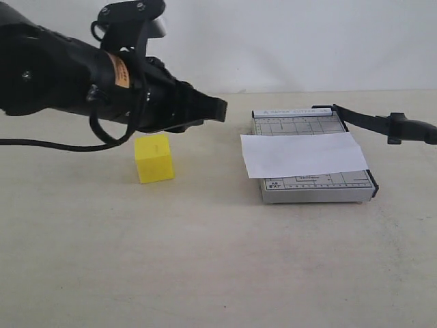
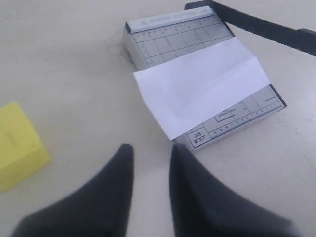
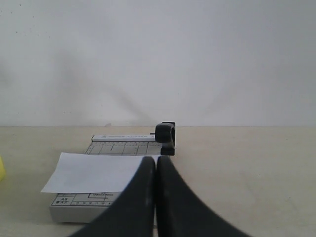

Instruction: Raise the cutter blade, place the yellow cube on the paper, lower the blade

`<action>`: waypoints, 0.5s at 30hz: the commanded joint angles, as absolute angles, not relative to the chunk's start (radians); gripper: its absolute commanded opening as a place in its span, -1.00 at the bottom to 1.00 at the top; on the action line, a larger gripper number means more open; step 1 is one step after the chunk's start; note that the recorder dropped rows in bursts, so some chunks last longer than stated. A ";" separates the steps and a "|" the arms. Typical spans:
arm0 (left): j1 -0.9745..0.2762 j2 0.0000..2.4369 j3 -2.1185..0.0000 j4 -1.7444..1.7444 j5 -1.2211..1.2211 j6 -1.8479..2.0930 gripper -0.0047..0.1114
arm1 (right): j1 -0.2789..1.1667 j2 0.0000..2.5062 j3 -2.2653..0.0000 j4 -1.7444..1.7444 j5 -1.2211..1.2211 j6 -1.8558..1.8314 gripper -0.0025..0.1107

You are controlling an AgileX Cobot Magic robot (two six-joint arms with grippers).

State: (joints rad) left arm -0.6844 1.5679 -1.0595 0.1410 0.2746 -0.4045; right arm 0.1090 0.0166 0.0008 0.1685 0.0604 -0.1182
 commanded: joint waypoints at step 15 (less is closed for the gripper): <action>-0.834 1.931 -1.438 0.154 0.247 -0.163 -0.83 | 0.110 0.011 0.000 0.167 0.050 -0.114 -0.96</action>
State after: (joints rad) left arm -0.8176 1.8787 -1.3858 0.1562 0.2621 -0.1706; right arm 0.1090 0.0166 0.0008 0.1685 0.0598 -0.1182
